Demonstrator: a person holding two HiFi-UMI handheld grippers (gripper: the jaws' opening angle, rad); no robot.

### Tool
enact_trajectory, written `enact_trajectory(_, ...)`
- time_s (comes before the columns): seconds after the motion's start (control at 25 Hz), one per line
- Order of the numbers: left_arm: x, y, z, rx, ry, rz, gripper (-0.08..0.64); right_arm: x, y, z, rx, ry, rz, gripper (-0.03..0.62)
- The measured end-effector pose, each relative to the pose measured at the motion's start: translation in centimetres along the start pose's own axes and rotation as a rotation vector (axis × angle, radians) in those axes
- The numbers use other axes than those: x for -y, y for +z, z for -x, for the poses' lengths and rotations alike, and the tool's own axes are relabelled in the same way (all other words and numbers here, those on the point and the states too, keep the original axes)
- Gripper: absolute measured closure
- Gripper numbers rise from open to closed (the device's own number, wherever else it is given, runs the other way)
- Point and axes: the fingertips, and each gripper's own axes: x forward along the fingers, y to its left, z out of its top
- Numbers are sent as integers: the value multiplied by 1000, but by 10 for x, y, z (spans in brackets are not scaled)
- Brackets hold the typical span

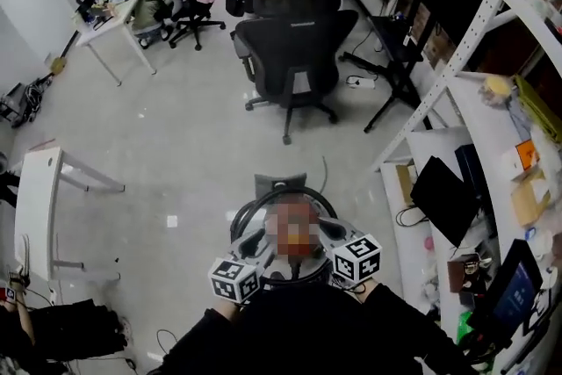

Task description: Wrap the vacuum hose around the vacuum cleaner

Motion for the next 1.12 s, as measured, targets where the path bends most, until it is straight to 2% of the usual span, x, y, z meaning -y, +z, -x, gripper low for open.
enact_trajectory(0.64, -9, -14, 19, -14, 67, 31, 376, -28, -9, -15, -43, 88, 40, 561)
enact_trajectory(1.12, 0, -17, 11, -34, 56, 10, 376, -20, -12, -5, -34, 73, 35, 561)
